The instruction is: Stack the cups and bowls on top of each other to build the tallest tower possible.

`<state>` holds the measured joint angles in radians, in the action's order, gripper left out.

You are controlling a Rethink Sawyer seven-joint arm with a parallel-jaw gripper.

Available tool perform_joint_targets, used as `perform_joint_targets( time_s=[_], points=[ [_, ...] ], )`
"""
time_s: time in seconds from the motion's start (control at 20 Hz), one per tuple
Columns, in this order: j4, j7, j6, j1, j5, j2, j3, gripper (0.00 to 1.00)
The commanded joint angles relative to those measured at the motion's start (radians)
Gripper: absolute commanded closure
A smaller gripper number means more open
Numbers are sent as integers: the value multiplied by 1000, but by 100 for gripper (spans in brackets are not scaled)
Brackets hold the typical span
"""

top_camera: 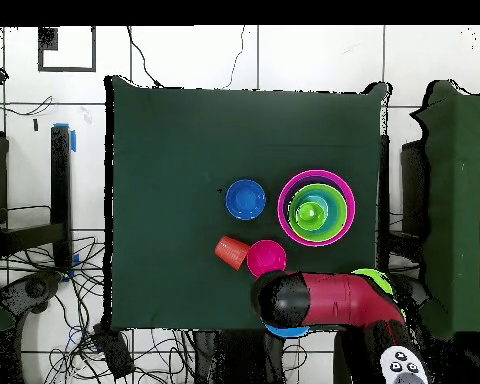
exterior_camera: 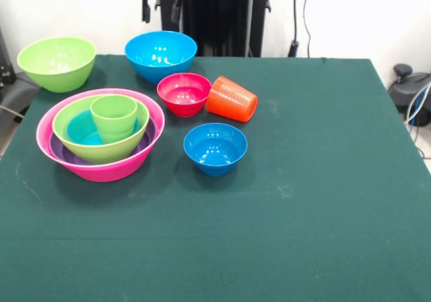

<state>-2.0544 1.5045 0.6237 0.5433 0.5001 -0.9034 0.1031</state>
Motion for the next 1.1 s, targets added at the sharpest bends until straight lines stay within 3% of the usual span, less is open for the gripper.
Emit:
perform_joint_targets(
  time_s=[0.05, 0.7, 1.1],
  points=[
    [-114, 188, -123, -38, -26, 20, -5, 0],
    [-37, 145, -182, -47, -10, 58, 35, 0],
    [-14, 183, -238, -63, 1, 146, 1, 0]
  ],
)
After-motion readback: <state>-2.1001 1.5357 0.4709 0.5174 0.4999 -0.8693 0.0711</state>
